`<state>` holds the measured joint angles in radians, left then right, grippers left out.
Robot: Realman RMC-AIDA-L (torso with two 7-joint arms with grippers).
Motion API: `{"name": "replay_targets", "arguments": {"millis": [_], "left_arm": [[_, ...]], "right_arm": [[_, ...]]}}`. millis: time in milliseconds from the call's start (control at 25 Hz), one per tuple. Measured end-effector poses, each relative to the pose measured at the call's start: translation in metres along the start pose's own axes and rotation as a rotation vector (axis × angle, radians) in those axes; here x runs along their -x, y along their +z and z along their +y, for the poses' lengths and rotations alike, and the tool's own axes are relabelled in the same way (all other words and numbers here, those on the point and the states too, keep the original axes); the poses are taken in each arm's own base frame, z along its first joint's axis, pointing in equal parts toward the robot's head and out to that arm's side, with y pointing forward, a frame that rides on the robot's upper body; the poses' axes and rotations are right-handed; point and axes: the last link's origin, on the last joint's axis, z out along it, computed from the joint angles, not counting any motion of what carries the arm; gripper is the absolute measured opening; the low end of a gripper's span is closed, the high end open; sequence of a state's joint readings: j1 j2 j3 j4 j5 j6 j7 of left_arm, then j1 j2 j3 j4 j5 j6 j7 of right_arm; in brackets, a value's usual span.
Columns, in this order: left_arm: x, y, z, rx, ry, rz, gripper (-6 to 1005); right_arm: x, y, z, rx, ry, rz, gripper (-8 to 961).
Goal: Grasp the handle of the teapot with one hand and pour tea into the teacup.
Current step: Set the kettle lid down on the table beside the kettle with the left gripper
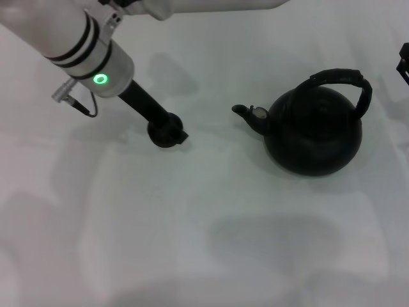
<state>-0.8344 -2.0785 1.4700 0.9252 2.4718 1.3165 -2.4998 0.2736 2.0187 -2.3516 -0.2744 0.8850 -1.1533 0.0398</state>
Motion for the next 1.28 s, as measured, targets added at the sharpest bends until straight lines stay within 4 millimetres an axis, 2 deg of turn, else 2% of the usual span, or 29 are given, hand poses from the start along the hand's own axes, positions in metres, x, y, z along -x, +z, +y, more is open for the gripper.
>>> {"name": "replay_targets", "arguments": {"millis": [320,1280], "left_arm": [[-0.004,0.014,0.018,0.027,0.069,-0.031,692],[0.003,0.023,0.022,0.030,0.092,-0.064,692]], "right_arm": [[0.001,0.001,0.002,0.002,0.004,-0.003,799],[-0.002,0.001,0.002,0.002,0.007,0.013,791]]}}
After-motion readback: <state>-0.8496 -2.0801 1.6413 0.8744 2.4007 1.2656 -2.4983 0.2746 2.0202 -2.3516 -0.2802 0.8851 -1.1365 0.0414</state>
